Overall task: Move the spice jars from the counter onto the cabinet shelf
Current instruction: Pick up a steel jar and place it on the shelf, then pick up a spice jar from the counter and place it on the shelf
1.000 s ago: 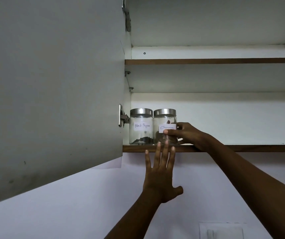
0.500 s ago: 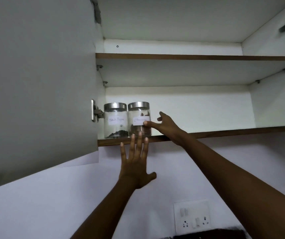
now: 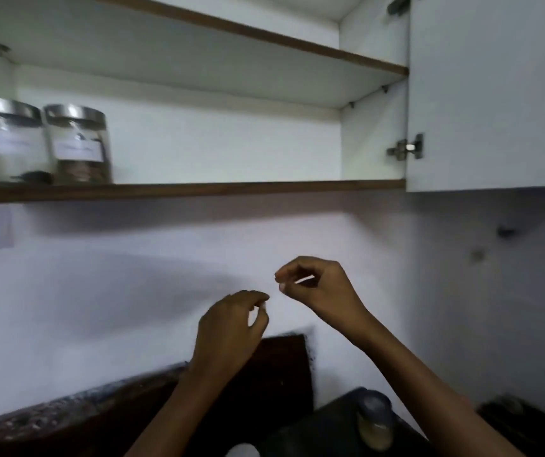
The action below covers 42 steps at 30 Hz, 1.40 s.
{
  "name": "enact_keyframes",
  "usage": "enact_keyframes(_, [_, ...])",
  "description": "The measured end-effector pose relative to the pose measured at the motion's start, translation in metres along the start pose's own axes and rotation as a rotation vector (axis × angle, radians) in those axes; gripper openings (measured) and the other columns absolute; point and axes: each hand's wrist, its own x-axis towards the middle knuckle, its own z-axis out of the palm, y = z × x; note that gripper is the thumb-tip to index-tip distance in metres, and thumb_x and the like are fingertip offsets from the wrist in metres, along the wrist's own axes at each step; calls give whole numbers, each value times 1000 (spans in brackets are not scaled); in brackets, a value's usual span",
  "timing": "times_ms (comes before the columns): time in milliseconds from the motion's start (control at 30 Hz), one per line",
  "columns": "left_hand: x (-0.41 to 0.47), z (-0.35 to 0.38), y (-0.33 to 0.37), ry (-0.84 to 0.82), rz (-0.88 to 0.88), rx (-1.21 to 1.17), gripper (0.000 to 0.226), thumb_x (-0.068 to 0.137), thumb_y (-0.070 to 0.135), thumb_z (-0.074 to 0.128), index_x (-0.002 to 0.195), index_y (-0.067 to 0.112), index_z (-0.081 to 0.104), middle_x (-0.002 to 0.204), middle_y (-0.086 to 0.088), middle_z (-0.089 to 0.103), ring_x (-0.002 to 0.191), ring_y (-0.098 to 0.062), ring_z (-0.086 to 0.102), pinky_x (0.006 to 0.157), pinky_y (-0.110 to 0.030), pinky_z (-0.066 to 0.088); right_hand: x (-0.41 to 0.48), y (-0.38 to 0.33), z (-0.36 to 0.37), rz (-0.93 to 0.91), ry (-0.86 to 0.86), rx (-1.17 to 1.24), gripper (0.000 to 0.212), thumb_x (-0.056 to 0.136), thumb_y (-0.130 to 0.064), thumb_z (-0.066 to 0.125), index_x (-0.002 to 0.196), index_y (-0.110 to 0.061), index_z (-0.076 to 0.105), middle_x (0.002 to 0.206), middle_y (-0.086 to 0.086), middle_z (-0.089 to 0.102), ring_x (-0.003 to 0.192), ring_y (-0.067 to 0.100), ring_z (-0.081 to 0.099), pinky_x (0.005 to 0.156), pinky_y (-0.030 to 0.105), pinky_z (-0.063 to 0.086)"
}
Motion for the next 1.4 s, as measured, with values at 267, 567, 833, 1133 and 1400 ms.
enact_keyframes(267, [-53, 116, 100, -303, -11, -187, 21, 89, 31, 52, 103, 32, 67, 102, 14, 69, 90, -8, 64, 71, -20, 43, -118, 97, -93, 218, -22, -89, 16, 80, 0, 67, 85, -15, 70, 81, -9, 69, 76, 1, 63, 76, 13, 50])
enact_keyframes(567, [-155, 208, 156, -790, -140, -458, 20, 92, 25, 53, 106, 26, 68, 102, 7, 70, 89, -4, 63, 83, -24, 51, -267, 226, -180, 587, -79, -358, 21, 80, -4, 68, 101, -5, 70, 104, 7, 69, 95, 14, 64, 92, 32, 50])
enact_keyframes(833, [-224, 235, 149, -1087, -216, -442, 24, 93, 24, 50, 110, 19, 66, 110, 1, 70, 94, -10, 65, 91, -28, 50, -355, 301, -189, 1014, -119, -538, 73, 78, -30, 73, 140, -19, 37, 148, 14, 25, 137, 35, 22, 114, 47, 19])
enact_keyframes(1133, [-218, 230, 135, -1115, -211, -452, 25, 94, 21, 50, 114, 16, 64, 112, -1, 67, 91, -8, 61, 89, -26, 48, -364, 320, -177, 1034, 52, -505, 87, 71, -21, 78, 143, -17, 30, 151, 16, 17, 135, 39, 22, 109, 50, 29])
enact_keyframes(1400, [-218, 224, 132, -1093, -225, -524, 25, 93, 18, 52, 116, 13, 62, 112, -4, 68, 90, -8, 63, 89, -26, 50, -357, 309, -172, 881, 135, -490, 66, 67, -23, 81, 125, -12, 53, 129, 12, 48, 116, 23, 45, 91, 28, 37])
